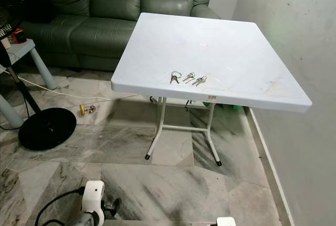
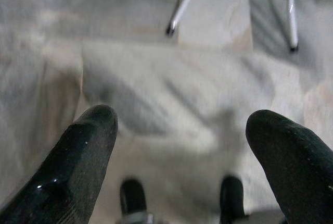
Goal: Hang keys on a hook
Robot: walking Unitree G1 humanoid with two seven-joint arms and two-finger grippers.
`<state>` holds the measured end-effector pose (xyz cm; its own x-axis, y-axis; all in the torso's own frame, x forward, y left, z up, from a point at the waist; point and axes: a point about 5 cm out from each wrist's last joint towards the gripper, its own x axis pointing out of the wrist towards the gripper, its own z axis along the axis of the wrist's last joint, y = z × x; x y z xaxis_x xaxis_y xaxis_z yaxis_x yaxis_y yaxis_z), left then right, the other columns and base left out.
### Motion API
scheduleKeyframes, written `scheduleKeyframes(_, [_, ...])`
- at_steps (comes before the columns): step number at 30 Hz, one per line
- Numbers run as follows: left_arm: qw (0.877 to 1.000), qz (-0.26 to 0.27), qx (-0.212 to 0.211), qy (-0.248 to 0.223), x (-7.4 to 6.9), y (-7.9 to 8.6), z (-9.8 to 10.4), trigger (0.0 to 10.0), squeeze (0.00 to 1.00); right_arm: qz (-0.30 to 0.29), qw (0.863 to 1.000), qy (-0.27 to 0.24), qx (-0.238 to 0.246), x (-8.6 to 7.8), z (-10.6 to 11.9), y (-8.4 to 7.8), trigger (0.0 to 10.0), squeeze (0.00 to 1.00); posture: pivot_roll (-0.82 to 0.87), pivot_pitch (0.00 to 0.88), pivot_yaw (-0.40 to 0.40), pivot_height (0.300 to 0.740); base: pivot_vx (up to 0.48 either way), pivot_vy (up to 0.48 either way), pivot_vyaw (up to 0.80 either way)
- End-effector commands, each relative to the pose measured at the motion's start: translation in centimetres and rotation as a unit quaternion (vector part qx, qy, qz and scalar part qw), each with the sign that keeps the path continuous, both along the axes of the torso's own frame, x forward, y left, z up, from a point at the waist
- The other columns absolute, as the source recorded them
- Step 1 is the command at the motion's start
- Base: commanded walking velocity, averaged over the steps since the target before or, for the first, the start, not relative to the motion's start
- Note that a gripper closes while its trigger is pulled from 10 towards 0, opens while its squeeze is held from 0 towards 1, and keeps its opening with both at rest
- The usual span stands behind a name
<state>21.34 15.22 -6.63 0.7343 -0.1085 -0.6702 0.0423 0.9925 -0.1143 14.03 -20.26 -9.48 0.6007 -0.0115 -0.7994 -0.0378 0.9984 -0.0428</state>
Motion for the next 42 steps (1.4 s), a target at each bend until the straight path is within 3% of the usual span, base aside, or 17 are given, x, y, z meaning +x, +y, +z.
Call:
scheduleKeyframes(1, [0.999,-0.005,-0.004,-0.035,1.2,-0.2,0.9,10.0,0.00,-0.001,0.999,-0.045,0.002,1.7,0.9,-0.3,10.0,0.00,0.03,0.000,-0.056,0.740,0.000,0.000,0.00])
scheduleKeyframes(5, [0.995,-0.018,-0.017,-0.097,3.0,-0.5,2.5,10.0,0.00,0.017,0.992,-0.125,0.010,4.5,2.6,-0.1,10.0,0.00,0.03,0.000,-0.046,0.740,0.000,0.000,0.00])
scheduleKeyframes(7, [0.994,-0.021,-0.023,-0.109,3.3,-0.7,2.8,10.0,0.00,0.021,0.989,-0.142,0.015,5.0,3.0,0.1,10.0,0.00,0.03,0.000,-0.043,0.740,0.000,0.000,0.00])
scheduleKeyframes(9, [0.983,-0.033,-0.047,-0.175,4.7,-1.0,4.5,10.0,0.00,0.041,0.976,-0.211,0.028,6.8,4.7,0.3,10.0,0.00,0.02,0.000,-0.042,0.740,0.000,0.000,0.00])
scheduleKeyframes(11, [0.980,-0.035,-0.053,-0.189,5.0,-1.1,4.9,10.0,0.00,0.045,0.973,-0.227,0.028,7.1,5.1,0.3,10.0,0.00,0.02,0.000,-0.042,0.740,0.000,0.000,0.00])
scheduleKeyframes(14, [0.962,-0.061,-0.073,-0.256,5.7,-1.6,6.8,10.0,0.00,0.047,0.952,-0.300,0.036,8.2,7.0,0.2,10.0,0.00,0.03,0.000,-0.042,0.740,0.000,0.000,0.00])
scheduleKeyframes(15, [0.958,-0.065,-0.075,-0.271,5.8,-1.7,7.2,10.0,0.00,0.044,0.943,-0.324,0.053,8.3,7.7,0.2,10.0,0.79,0.03,0.000,-0.042,0.740,0.000,0.000,0.00])
scheduleKeyframes(16, [0.956,-0.066,-0.076,-0.277,5.8,-1.7,7.5,10.0,0.00,0.041,0.938,-0.337,0.064,8.4,8.1,0.3,10.0,0.79,0.03,0.000,-0.042,0.740,0.000,0.000,0.00])
scheduleKeyframes(17, [0.952,-0.062,-0.081,-0.289,5.9,-1.7,8.0,10.0,0.00,0.043,0.932,-0.352,0.067,8.4,8.5,0.4,10.0,1.00,0.03,0.001,-0.042,0.740,0.000,0.000,0.00])
scheduleKeyframes(25, [0.932,-0.078,-0.074,-0.347,6.2,-1.8,10.7,10.0,0.00,0.060,0.910,-0.405,0.070,8.1,10.5,1.5,10.0,1.00,0.04,0.016,-0.038,0.740,0.000,0.000,0.00])
scheduleKeyframes(28, [0.922,-0.085,-0.065,-0.373,6.8,-1.9,12.2,10.0,0.00,0.063,0.891,-0.441,0.083,8.6,12.0,2.6,10.0,1.00,0.03,0.021,-0.032,0.740,0.000,0.000,0.00])
scheduleKeyframes(33, [0.911,-0.094,-0.068,-0.396,7.3,-2.2,13.7,10.0,0.00,0.056,0.875,-0.471,0.097,9.4,13.7,3.1,10.0,1.00,0.03,0.016,-0.031,0.740,0.000,0.000,0.00])
scheduleKeyframes(35, [0.902,-0.082,-0.098,-0.412,7.8,-2.4,15.5,10.0,0.00,0.053,0.863,-0.492,0.106,9.9,15.5,3.2,10.0,1.00,0.03,0.012,-0.029,0.740,0.000,0.000,0.00])
scheduleKeyframes(42, [0.896,-0.062,-0.143,-0.416,7.0,-2.6,16.8,10.0,0.00,0.068,0.849,-0.513,0.110,10.0,17.9,3.7,10.0,1.00,0.02,0.000,-0.026,0.740,0.000,0.000,0.00])
